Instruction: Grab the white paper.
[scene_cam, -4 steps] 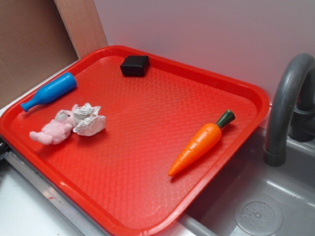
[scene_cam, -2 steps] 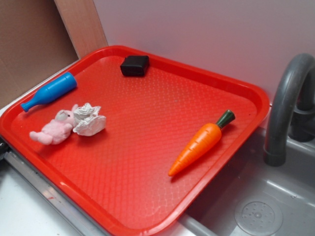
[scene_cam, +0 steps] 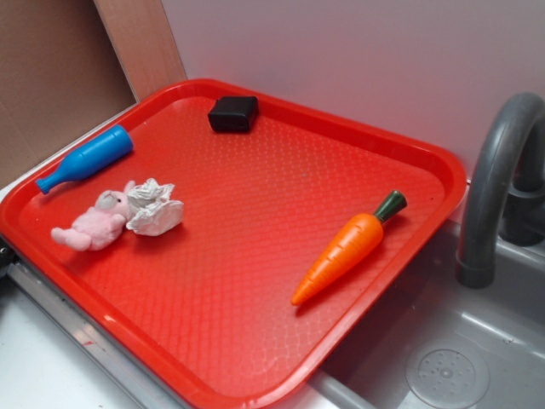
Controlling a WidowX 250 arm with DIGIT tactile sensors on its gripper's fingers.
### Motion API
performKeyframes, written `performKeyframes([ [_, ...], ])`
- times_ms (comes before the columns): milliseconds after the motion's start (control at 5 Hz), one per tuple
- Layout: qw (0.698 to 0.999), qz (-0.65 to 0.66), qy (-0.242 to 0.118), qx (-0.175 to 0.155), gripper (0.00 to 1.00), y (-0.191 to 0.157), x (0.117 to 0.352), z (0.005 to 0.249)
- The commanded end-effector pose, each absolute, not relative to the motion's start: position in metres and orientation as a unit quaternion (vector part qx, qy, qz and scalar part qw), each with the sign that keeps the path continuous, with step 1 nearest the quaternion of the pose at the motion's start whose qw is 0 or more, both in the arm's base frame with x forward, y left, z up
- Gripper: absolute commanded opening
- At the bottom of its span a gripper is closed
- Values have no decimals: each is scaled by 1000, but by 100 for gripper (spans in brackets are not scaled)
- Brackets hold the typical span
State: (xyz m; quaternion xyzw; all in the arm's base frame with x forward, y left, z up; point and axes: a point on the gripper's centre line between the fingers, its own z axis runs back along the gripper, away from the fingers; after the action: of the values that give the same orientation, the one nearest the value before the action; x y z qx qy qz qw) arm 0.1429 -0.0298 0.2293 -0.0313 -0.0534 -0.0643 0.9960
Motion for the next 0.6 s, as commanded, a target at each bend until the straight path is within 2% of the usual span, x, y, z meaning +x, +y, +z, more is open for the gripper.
performKeyframes([
  [0, 981, -177, -66, -48, 100, -60, 171, 204],
  [200, 978, -204, -39, -38, 100, -79, 180, 180],
  [400, 974, -221, -13, -45, 100, -94, 182, 161],
])
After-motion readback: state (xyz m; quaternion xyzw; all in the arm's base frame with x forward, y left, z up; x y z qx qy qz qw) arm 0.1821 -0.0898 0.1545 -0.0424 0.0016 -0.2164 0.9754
